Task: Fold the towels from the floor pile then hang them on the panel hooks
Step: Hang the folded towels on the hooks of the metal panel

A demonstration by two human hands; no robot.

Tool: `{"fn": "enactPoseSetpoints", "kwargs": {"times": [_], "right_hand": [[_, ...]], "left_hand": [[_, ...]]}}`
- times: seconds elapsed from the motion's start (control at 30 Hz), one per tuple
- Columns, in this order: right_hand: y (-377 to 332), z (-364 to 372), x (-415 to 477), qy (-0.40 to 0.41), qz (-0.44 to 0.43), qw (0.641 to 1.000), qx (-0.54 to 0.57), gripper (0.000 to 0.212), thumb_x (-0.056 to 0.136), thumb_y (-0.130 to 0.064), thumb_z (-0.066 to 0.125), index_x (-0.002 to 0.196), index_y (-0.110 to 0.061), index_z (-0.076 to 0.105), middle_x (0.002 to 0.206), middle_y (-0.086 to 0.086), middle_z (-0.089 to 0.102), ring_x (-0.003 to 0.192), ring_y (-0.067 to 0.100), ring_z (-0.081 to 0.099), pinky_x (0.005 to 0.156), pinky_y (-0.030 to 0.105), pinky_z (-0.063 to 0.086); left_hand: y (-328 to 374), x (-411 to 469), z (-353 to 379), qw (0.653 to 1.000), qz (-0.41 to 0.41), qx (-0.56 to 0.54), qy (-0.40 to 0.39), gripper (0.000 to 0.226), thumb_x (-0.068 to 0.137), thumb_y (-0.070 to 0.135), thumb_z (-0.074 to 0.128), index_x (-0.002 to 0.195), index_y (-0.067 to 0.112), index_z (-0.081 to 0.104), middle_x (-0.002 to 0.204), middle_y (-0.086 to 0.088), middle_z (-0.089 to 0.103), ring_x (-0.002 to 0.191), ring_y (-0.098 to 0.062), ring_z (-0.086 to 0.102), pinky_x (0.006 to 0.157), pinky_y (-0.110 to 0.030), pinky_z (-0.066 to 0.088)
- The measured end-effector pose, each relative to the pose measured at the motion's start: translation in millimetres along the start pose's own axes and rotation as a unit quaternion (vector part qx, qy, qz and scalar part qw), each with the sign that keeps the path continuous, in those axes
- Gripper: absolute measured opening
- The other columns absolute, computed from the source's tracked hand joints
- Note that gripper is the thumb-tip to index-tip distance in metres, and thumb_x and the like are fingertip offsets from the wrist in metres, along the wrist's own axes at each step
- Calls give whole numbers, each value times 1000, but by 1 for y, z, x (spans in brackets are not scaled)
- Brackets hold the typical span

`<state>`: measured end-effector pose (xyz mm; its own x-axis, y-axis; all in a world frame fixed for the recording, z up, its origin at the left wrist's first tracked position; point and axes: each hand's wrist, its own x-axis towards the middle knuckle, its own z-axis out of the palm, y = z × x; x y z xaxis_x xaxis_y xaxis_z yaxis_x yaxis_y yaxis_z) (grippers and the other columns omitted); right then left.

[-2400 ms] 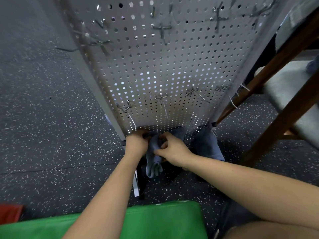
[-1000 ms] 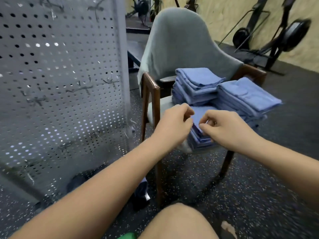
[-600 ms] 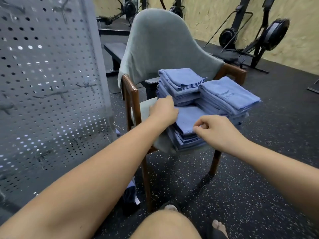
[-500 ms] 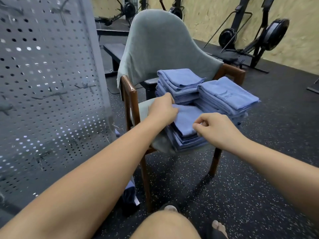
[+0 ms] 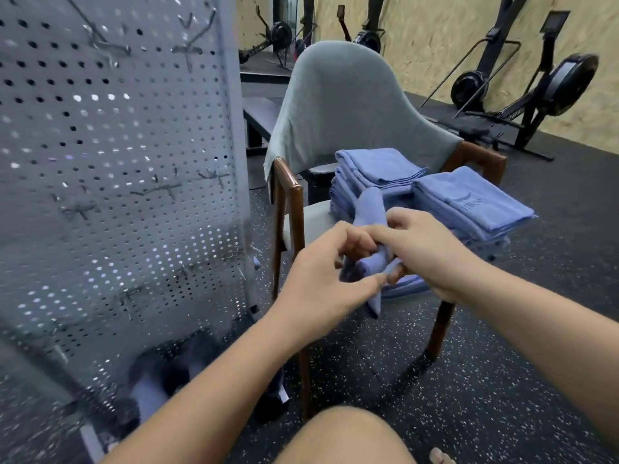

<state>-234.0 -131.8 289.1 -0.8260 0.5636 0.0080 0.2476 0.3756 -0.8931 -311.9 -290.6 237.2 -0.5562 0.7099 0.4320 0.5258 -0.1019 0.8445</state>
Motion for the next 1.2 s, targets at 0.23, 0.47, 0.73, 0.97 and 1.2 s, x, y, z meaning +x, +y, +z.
{"fn": "enactPoseSetpoints", "kwargs": {"times": [0.23,0.47,0.73,0.97,1.2], "right_hand": [[-15,74,-16,-139,-160,934,-288,34,87,-38,71,79,-11,51,68,2,56,63,13,48,63,43,47],[-31,181,-20,-315,-206,841,-388,30,86,-41,68,79,-17,52,73,0,62,73,20,59,70,43,49],[-6,326,-20,-484,-181,727,-453,25,90,-36,69,79,-17,56,77,4,64,70,24,60,62,37,49],[-6,417,-29,-551,-60,704,-444,23,96,-18,63,99,4,69,70,17,68,45,28,67,50,35,61],[6,481,-40,-541,64,747,-380,22,99,-8,66,84,3,55,61,19,61,45,30,63,36,31,51]], "left_hand": [[-43,-84,-69,981,-106,-45,159,26,99,22,74,122,29,64,112,11,71,104,-12,69,97,-35,56],[-86,-176,-119,962,-185,1,201,35,100,31,74,133,34,64,133,15,68,129,-8,63,109,-34,50],[-146,-258,-153,881,-374,-1,288,22,92,42,81,104,31,67,101,16,74,96,-2,69,83,-30,53],[-191,-309,-183,831,-418,-152,335,33,93,32,83,87,6,64,82,-10,65,81,-18,58,75,-38,43],[-233,-332,-240,819,-441,-162,328,46,75,20,94,112,8,70,106,-17,78,94,-22,70,85,-38,55]]}}
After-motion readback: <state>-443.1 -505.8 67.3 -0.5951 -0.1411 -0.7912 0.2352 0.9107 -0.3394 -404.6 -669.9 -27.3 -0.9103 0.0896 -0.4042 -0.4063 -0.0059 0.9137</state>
